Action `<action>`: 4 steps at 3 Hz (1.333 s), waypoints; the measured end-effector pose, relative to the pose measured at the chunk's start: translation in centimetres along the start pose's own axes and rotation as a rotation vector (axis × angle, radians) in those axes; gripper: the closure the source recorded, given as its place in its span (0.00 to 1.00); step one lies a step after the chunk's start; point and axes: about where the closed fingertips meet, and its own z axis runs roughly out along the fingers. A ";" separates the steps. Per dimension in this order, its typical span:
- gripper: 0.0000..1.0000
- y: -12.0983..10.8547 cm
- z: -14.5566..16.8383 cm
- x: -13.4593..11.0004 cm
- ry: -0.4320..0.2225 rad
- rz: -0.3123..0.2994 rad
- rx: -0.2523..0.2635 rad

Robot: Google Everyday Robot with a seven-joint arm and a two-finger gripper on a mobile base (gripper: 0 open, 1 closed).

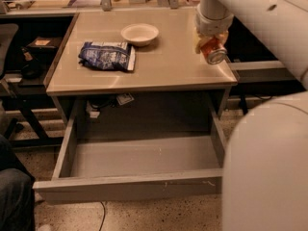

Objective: Place coke can into top drawer

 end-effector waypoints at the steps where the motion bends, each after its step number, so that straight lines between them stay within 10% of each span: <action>1: 1.00 0.7 0.3 1.9 0.029 -0.024 -0.004; 4: 1.00 1.8 -1.2 3.8 0.032 -0.050 -0.013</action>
Offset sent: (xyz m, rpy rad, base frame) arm -0.0123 0.0093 0.0042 -0.0086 0.0086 0.0600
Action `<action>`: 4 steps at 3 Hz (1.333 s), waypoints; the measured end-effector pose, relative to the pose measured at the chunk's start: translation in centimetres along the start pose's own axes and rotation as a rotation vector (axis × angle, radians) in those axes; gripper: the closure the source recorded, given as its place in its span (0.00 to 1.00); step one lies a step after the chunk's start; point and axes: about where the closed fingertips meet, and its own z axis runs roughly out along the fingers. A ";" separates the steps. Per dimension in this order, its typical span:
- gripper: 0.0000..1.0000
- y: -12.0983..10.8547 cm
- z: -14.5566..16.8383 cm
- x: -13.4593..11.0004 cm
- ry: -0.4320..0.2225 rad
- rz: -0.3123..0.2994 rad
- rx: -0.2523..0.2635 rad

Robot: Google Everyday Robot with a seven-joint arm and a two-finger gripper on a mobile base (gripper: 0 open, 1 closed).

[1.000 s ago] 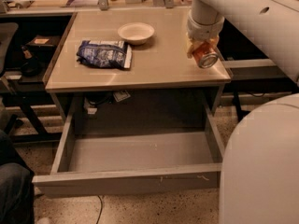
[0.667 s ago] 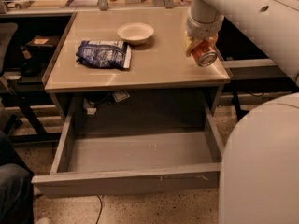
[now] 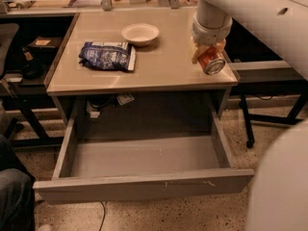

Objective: Place coke can into top drawer

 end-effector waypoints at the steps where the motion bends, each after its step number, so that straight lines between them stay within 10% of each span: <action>1: 1.00 2.4 -2.1 5.7 0.026 -0.038 -0.028; 4: 1.00 7.7 -3.5 10.5 0.078 -0.087 -0.107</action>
Offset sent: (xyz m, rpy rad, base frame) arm -0.0463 0.0088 0.0045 0.0184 0.0099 0.0262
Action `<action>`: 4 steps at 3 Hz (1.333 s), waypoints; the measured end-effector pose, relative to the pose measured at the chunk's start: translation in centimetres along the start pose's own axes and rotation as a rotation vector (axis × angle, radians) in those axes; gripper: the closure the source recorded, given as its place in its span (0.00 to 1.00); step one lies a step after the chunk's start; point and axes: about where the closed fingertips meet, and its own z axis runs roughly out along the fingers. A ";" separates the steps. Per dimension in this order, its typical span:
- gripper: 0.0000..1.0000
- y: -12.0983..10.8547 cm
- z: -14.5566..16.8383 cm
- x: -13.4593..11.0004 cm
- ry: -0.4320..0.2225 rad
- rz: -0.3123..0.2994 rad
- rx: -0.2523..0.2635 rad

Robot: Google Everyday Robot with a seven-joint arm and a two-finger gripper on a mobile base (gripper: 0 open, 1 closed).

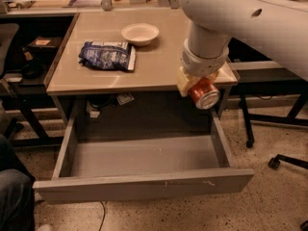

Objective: Place coke can into top drawer

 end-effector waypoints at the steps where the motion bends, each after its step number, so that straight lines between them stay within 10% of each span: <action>1: 1.00 4.7 1.3 2.4 0.049 -0.050 -0.084; 4: 1.00 9.7 8.1 4.2 0.156 -0.052 -0.194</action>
Offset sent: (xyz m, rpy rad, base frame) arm -0.0296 0.0319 -0.0216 0.0408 0.0678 0.0570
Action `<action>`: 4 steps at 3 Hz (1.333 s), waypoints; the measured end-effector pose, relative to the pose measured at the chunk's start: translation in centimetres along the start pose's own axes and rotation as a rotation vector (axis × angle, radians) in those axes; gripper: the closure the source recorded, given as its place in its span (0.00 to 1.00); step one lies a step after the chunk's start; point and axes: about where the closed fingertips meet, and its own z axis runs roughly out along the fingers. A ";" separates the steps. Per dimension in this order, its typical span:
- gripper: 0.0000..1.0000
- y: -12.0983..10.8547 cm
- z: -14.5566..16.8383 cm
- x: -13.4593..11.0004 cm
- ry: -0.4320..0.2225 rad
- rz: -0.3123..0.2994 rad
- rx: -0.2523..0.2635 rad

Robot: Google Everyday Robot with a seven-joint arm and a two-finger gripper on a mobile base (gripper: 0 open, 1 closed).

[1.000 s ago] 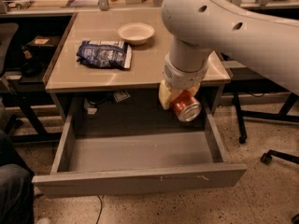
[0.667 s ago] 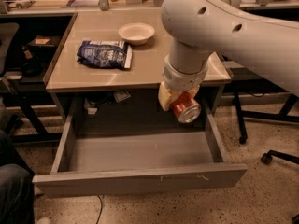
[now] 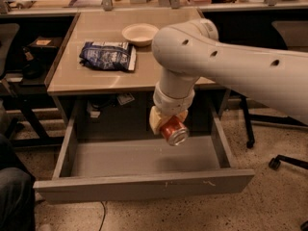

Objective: Place coke can into top drawer

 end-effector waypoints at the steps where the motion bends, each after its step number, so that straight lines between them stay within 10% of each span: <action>1: 1.00 1.2 3.9 -1.0 0.012 0.011 -0.057; 4: 1.00 2.9 9.5 -1.0 0.014 0.120 -0.097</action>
Offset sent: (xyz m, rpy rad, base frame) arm 0.0055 0.0160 -0.0318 0.0408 0.0312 -0.0038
